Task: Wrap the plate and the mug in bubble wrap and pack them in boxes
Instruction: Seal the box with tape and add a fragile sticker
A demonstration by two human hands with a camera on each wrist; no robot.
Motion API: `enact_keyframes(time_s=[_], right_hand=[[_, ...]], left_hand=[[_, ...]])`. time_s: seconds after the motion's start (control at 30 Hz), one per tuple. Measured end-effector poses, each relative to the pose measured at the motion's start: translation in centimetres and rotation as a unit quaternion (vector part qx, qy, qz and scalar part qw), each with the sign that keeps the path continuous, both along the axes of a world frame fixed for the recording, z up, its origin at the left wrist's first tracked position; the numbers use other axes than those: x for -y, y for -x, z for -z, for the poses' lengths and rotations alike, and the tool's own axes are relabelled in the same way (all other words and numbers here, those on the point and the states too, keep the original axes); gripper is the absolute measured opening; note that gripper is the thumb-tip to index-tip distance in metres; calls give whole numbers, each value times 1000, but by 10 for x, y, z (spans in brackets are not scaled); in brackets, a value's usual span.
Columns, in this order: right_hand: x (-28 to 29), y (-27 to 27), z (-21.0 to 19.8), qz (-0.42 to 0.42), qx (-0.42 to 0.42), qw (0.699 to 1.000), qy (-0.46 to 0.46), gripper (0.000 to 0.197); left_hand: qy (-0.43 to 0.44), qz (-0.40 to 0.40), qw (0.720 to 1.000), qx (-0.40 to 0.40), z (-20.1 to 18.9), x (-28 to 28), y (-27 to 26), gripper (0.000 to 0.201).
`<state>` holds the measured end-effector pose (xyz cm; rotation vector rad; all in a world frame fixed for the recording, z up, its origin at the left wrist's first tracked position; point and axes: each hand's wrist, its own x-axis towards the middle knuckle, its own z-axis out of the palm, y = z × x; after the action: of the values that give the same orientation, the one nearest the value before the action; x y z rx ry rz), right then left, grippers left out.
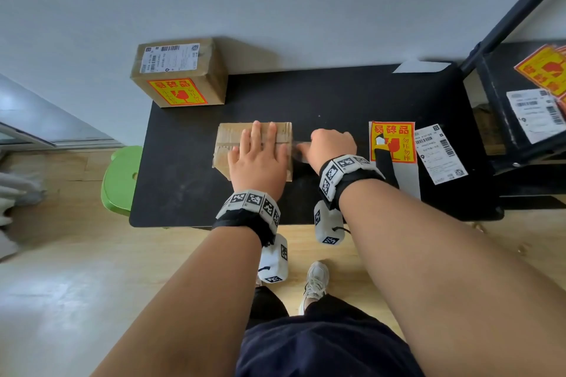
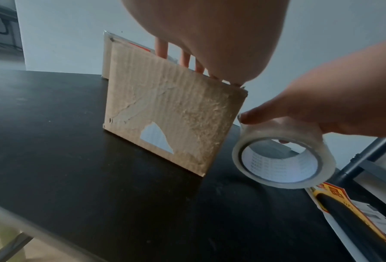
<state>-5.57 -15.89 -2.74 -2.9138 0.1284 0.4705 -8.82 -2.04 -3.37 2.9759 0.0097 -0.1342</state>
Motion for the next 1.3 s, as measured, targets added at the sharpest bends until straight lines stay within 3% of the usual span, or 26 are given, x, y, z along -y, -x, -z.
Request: enact_keyframes(time_s=[0.1,0.37,0.5,0.6,0.7,0.93,1.07,1.3], right_hand=[[-2,-5,0,-21,3,1000,10,26],[9,-3,8,10,58,996,-70,39],[23,4,3,63,127,982,-127,32],[37,10,5,107,169,970,-135,27],[51,20,9,151,184,960,-149,22],[79,43,23,236,97,963,-91,29],[94,51,28,287,0,957,-45,53],[97,54,43,270,-44,961,-33,57]], left_hand=[[-11,0,1000,18,-1,-1,-4,51],[27,-4,998,51,-13,5,-22,49],[47,25,998,19,-7,8,-34,57],[6,27,1000,-1,-3,11,-36,62],[-29,19,999,-1,1,19,-34,54],[-27,-35,998,53,11,32,-32,44],[-18,-33,993,109,22,31,-31,43],[-15,-26,997,71,17,32,-30,49]])
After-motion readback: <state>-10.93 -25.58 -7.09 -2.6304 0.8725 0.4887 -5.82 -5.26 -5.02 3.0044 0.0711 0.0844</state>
